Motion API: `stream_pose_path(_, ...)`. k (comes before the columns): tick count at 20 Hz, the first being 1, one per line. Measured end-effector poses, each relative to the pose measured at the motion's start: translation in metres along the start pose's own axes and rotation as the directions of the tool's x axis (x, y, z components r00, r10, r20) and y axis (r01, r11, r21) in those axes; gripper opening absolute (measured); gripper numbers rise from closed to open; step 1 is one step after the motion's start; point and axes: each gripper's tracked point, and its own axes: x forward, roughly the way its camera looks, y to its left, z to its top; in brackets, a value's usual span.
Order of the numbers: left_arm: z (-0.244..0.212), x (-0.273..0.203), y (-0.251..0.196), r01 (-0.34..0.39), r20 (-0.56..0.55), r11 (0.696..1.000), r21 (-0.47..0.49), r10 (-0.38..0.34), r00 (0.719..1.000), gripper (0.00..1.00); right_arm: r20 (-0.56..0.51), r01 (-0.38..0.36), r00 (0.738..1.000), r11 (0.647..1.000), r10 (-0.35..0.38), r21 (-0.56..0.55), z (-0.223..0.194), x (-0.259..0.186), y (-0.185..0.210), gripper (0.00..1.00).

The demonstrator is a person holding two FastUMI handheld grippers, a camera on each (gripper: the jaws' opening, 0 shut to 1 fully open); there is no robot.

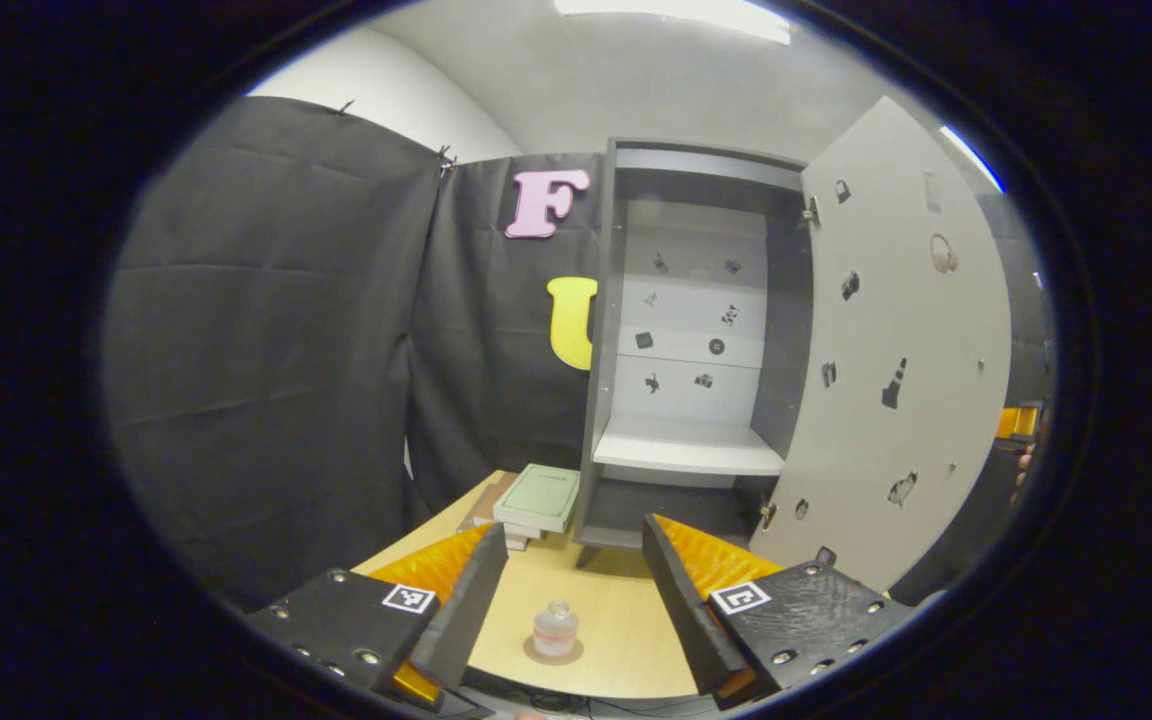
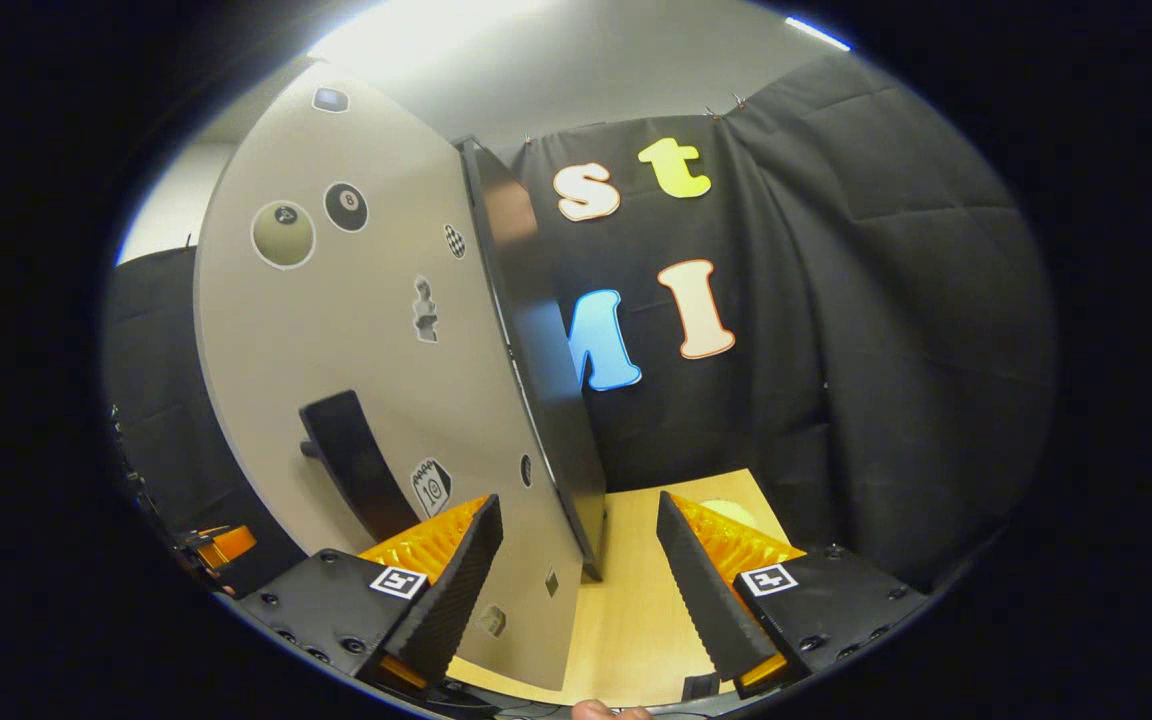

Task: Open the cabinet door with the right hand, grasp the bottle in the cabinet with the left hand and place it on the coaster, then close the cabinet door with the right hand.

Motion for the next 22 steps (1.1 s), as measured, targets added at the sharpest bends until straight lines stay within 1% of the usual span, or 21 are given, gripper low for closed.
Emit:
stream_pose_path(1, 0.002, 0.013, 0.007, 0.014, 0.003, 1.000, -0.004, -0.014, 1.000, 0.82, 0.008, -0.009, 1.000, 1.000, 0.009, 0.006, 0.001, 0.001, 0.007, 0.92)
stream_pose_path(2, 0.003, 0.020, 0.013, 0.027, -0.001, 1.000, -0.003, -0.027, 1.000, 0.82, 0.016, 0.010, 1.000, 1.000, -0.010, -0.009, 0.003, 0.003, 0.012, 0.92)
stream_pose_path(3, 0.004, 0.024, 0.019, 0.040, 0.001, 0.999, 0.009, -0.040, 0.999, 0.82, 0.024, 0.023, 0.999, 0.998, -0.021, -0.050, 0.004, -0.002, 0.014, 0.96)
stream_pose_path(6, 0.017, 0.035, 0.055, 0.028, 0.034, 0.995, 0.093, -0.031, 0.999, 0.82, 0.054, 0.080, 0.996, 0.977, -0.071, -0.196, 0.011, -0.006, 0.030, 0.96)
stream_pose_path(7, 0.018, 0.040, 0.063, 0.032, 0.038, 0.993, 0.111, -0.036, 0.999, 0.82, 0.056, 0.088, 0.995, 0.968, -0.077, -0.234, 0.011, -0.006, 0.038, 0.96)
stream_pose_path(8, 0.019, 0.046, 0.071, 0.040, 0.034, 0.992, 0.119, -0.044, 0.998, 0.82, 0.054, 0.092, 0.995, 0.967, -0.082, -0.238, 0.006, -0.007, 0.049, 0.96)
stream_pose_path(10, 0.020, 0.057, 0.085, 0.056, 0.029, 0.991, 0.119, -0.060, 0.998, 0.82, 0.032, 0.085, 0.996, 0.981, -0.080, -0.173, -0.008, -0.005, 0.071, 0.96)
stream_pose_path(12, 0.020, 0.066, 0.100, 0.062, 0.034, 0.990, 0.125, -0.067, 0.997, 0.82, 0.022, 0.062, 0.998, 0.992, -0.060, -0.114, -0.015, 0.003, 0.098, 0.96)
stream_pose_path(13, 0.019, 0.070, 0.108, 0.059, 0.035, 0.990, 0.130, -0.064, 0.997, 0.82, 0.024, 0.055, 0.998, 0.993, -0.053, -0.107, -0.017, 0.006, 0.110, 0.96)
stream_pose_path(14, 0.019, 0.074, 0.118, 0.055, 0.035, 0.990, 0.131, -0.060, 0.998, 0.82, 0.028, 0.052, 0.998, 0.992, -0.049, -0.114, -0.019, 0.012, 0.121, 0.89)
stream_pose_path(16, 0.015, 0.082, 0.131, 0.066, 0.027, 0.990, 0.127, -0.070, 0.997, 0.84, 0.037, 0.045, 0.998, 0.991, -0.040, -0.123, -0.022, 0.023, 0.141, 0.89)
stream_pose_path(17, 0.013, 0.085, 0.138, 0.072, 0.023, 0.990, 0.124, -0.076, 0.997, 0.84, 0.033, 0.038, 0.999, 0.992, -0.034, -0.117, -0.025, 0.028, 0.150, 0.96)
stream_pose_path(18, 0.011, 0.089, 0.146, 0.076, 0.019, 0.990, 0.118, -0.079, 0.997, 0.82, 0.031, 0.026, 0.999, 0.994, -0.023, -0.110, -0.028, 0.035, 0.162, 0.96)
stream_pose_path(19, 0.010, 0.092, 0.155, 0.073, 0.017, 0.991, 0.111, -0.075, 0.997, 0.82, 0.034, 0.015, 0.999, 0.994, -0.011, -0.107, -0.030, 0.040, 0.173, 0.89)
stream_pose_path(21, 0.009, 0.098, 0.171, 0.072, 0.024, 0.993, 0.096, -0.074, 0.997, 0.82, 0.037, -0.001, 0.999, 0.993, 0.006, -0.121, -0.033, 0.051, 0.192, 0.89)
stream_pose_path(22, 0.009, 0.101, 0.179, 0.073, 0.024, 0.993, 0.091, -0.075, 0.997, 0.82, 0.042, -0.003, 0.999, 0.992, 0.008, -0.126, -0.035, 0.057, 0.201, 0.96)
